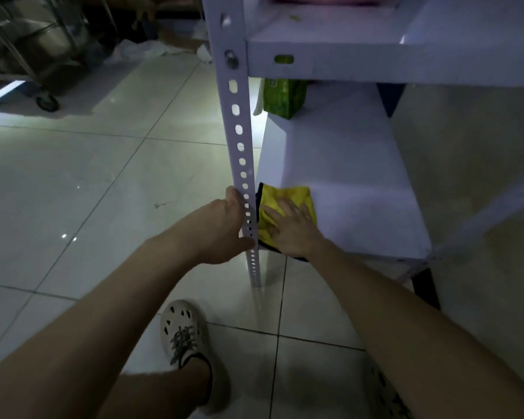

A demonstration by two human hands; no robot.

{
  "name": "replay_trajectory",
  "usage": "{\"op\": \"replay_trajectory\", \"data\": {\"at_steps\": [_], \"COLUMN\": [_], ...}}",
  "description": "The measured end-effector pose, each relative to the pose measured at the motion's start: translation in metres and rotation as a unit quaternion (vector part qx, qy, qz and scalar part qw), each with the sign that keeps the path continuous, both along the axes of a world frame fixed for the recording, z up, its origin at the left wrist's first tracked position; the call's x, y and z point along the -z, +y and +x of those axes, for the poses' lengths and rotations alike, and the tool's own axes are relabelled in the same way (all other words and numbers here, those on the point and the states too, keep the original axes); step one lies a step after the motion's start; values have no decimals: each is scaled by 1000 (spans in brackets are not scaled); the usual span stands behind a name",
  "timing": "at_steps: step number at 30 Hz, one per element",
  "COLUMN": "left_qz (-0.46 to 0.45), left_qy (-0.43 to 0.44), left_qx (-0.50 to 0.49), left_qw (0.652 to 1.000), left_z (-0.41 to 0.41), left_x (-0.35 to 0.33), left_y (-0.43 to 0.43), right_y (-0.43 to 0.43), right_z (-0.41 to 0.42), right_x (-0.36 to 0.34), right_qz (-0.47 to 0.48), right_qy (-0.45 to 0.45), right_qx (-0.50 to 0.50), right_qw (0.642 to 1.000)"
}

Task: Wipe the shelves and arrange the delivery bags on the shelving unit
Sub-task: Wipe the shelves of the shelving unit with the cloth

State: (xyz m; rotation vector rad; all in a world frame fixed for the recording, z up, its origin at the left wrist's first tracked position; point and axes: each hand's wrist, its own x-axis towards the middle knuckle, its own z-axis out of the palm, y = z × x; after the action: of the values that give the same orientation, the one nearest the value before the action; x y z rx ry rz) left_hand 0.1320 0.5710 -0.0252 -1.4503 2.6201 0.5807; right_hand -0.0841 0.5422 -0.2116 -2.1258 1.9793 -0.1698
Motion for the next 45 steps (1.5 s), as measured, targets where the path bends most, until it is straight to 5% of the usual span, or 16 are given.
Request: {"op": "replay_trajectory", "data": {"at_steps": [6, 16, 22, 32, 38, 45], "left_qz": [-65, -156, -241, -373, -379, -334], "left_qy": [-61, 59, 75, 178, 249, 392], "left_qx": [17, -30, -37, -93, -119, -65], "left_qw": [996, 986, 967, 906, 884, 855], "left_z": [-3, 27, 39, 26, 14, -14], "left_x": [-12, -77, -142, -202, -230, -266], "left_y": [21, 64, 85, 74, 28, -10], "right_y": [68, 141, 198, 179, 106, 88], "right_z": [-6, -27, -47, -27, -27, -39], "right_x": [6, -133, -251, -435, -394, -376], "right_qz": [-40, 50, -73, -376, -135, -141], "right_qy": [40, 9, -78, -53, 24, 33], "right_qx": [-16, 38, 75, 43, 57, 58], "right_qw": [998, 998, 991, 924, 989, 988]}}
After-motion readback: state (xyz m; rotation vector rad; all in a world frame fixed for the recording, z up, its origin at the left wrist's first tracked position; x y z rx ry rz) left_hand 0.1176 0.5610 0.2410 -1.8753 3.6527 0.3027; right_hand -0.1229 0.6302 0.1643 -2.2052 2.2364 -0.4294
